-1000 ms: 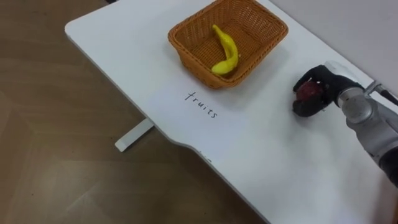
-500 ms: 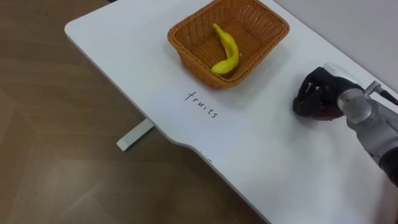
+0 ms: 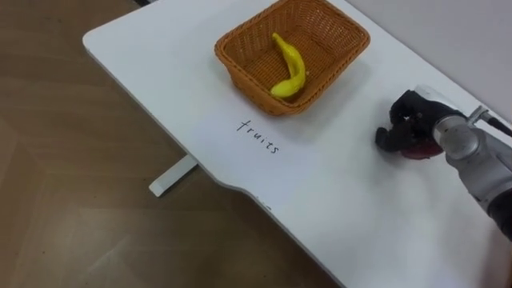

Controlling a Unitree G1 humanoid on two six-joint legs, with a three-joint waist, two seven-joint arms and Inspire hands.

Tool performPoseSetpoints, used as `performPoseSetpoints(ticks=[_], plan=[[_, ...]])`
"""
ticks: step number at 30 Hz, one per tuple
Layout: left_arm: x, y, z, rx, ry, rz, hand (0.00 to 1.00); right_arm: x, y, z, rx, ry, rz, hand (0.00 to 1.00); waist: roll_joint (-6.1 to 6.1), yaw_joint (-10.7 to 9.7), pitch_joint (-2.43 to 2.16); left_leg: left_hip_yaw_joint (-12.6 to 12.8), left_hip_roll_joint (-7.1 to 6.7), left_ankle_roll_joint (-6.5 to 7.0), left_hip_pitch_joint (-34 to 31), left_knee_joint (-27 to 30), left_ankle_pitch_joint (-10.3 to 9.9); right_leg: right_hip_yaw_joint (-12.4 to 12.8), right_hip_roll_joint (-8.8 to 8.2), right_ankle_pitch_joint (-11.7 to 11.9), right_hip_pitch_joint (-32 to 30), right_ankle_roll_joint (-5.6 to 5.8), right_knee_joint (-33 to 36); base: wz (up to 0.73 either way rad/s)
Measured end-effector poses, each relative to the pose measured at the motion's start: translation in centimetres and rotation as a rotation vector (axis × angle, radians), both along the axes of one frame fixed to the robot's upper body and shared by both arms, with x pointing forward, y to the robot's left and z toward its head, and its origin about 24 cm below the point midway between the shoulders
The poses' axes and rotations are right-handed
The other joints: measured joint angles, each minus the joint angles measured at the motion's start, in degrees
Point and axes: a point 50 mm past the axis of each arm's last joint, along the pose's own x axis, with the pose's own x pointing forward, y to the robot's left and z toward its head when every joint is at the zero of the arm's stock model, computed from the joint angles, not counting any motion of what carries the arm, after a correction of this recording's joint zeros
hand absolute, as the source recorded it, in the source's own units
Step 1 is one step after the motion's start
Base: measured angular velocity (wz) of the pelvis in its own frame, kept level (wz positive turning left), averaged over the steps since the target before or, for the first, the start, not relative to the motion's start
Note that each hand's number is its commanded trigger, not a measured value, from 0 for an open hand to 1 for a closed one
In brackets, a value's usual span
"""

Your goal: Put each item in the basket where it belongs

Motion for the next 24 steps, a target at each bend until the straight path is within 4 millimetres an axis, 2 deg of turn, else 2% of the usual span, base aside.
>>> performPoseSetpoints(ticks=[4, 8, 17, 20, 23, 24], plan=[[-0.1, 0.0, 0.0, 0.000, 0.000, 0.000, 0.00, 0.1, 0.1, 0.1, 0.001, -0.005, 0.006, 1.00, 0.02, -1.1, -0.07, 0.3, 0.02, -0.03, 0.1, 0.0, 0.0, 0.2, 0.03, 0.0, 0.1, 0.00, 0.0, -0.03], [-0.2, 0.0, 0.0, -0.001, 0.004, 0.001, 0.00, 0.0, 0.1, 0.1, -0.001, -0.004, 0.006, 1.00, 0.21, -1.6, -0.07, 0.6, 0.05, -0.01, 0.8, -0.1, 0.0, 0.6, 0.01, 0.0, 0.5, 0.00, 0.0, -0.07], [-1.1, 0.1, -0.2, 0.007, 0.030, 0.014, 0.00, 0.1, 0.3, 0.3, 0.004, -0.014, 0.016, 1.00, 0.22, -2.6, -0.37, 0.7, 0.08, -0.04, 1.0, -0.1, 0.0, 1.1, 0.03, 0.0, 0.6, 0.00, 0.0, 0.00], [-1.6, 0.4, 0.0, 0.011, 0.022, 0.030, 0.00, 0.5, 1.2, 1.1, 0.016, -0.053, 0.052, 1.00, -0.06, -4.1, -0.65, 0.7, 0.16, -0.05, 1.0, 0.0, 0.0, 1.0, 0.05, 0.0, 0.7, 0.00, 0.0, 0.00], [-1.6, 0.7, 0.2, 0.010, 0.007, 0.045, 0.00, 0.9, 1.7, 2.6, 0.050, -0.119, 0.067, 1.00, -0.10, -4.8, -0.74, 0.9, 0.15, -0.02, 1.6, 0.0, 0.0, 0.9, 0.05, 0.0, 1.3, 0.00, 0.0, 0.00], [-1.9, 0.9, 0.3, 0.012, 0.005, 0.061, 0.00, 1.1, 2.0, 3.4, 0.070, -0.151, 0.080, 1.00, -0.07, -5.7, -0.79, 0.7, 0.10, 0.01, 2.0, -0.1, 0.0, 0.5, 0.00, 0.0, 1.8, 0.00, 0.0, 0.05]])
